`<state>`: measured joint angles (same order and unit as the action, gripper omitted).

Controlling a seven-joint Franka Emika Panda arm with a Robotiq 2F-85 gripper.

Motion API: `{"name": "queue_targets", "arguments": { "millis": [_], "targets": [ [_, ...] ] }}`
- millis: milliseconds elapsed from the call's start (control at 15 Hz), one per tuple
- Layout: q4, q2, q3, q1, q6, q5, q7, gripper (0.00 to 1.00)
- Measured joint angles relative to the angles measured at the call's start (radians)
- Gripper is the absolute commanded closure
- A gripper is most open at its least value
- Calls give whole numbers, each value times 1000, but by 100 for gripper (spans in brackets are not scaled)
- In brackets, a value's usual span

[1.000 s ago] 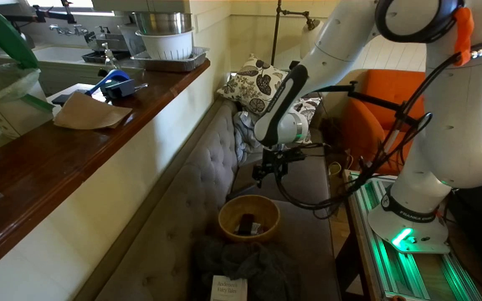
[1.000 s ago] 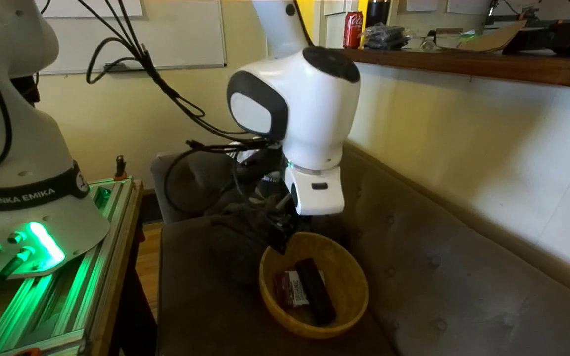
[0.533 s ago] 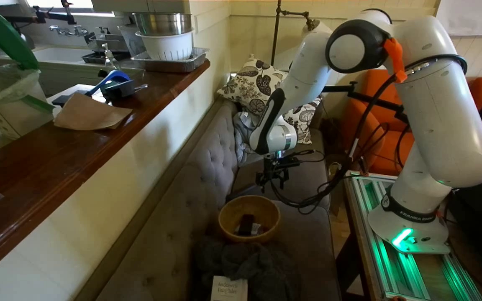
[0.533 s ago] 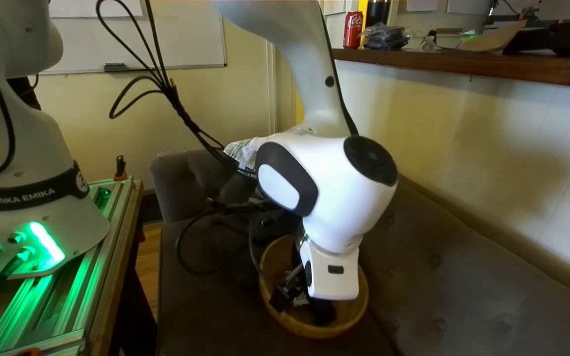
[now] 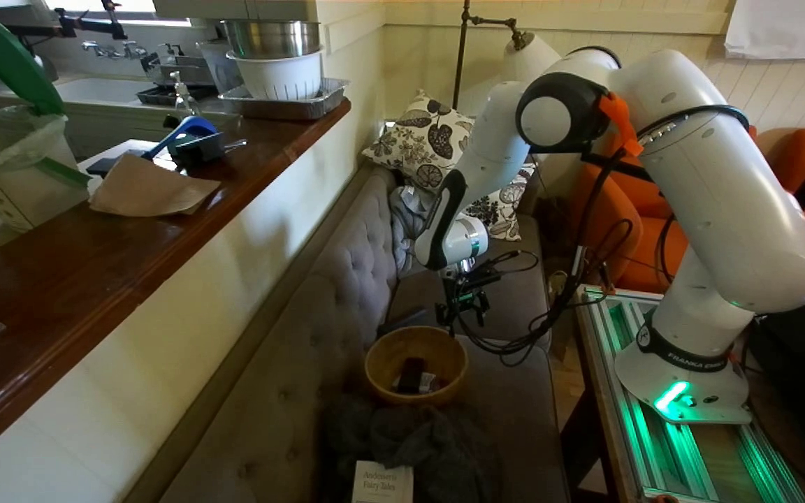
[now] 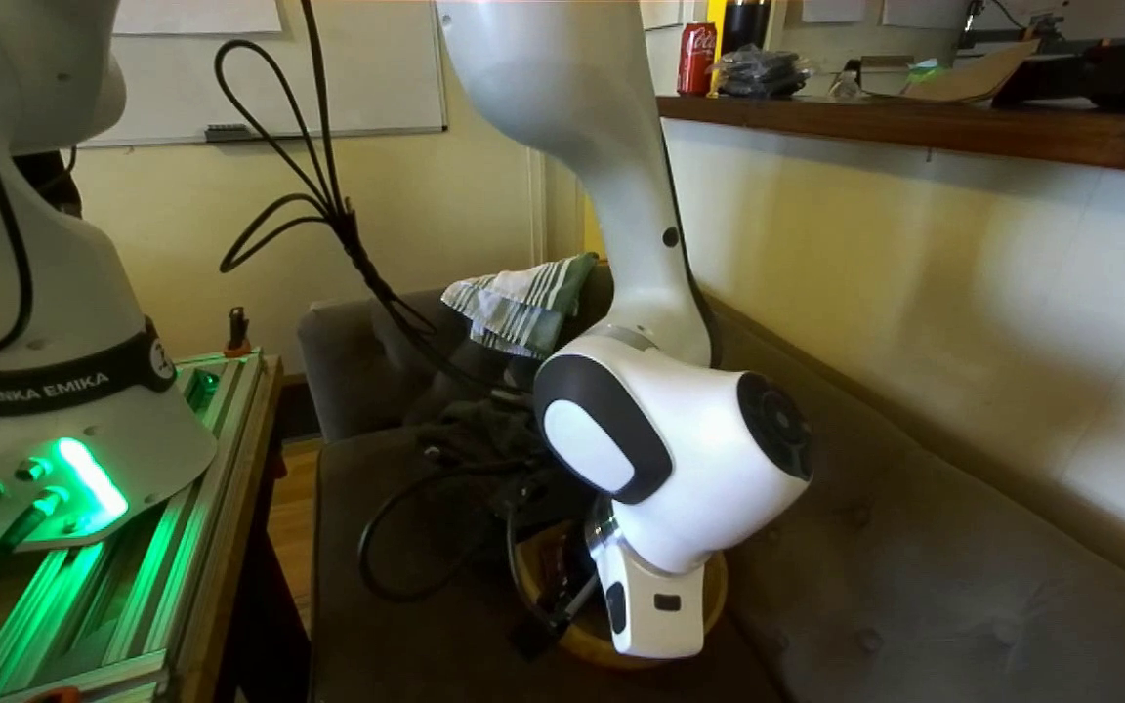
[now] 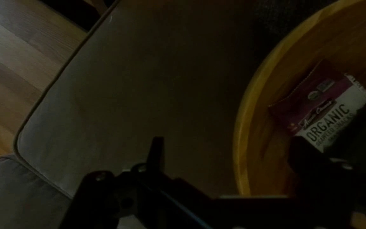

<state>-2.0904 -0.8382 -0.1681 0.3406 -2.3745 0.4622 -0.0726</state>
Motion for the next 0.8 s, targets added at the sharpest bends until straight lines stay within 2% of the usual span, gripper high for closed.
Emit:
{"name": "queue_targets", "arguments": {
  "millis": [400, 800],
  "targets": [
    [7, -18, 1, -6, -5, -8, 0, 0],
    [55, -126, 18, -5, -19, -11, -4, 0]
  ]
}}
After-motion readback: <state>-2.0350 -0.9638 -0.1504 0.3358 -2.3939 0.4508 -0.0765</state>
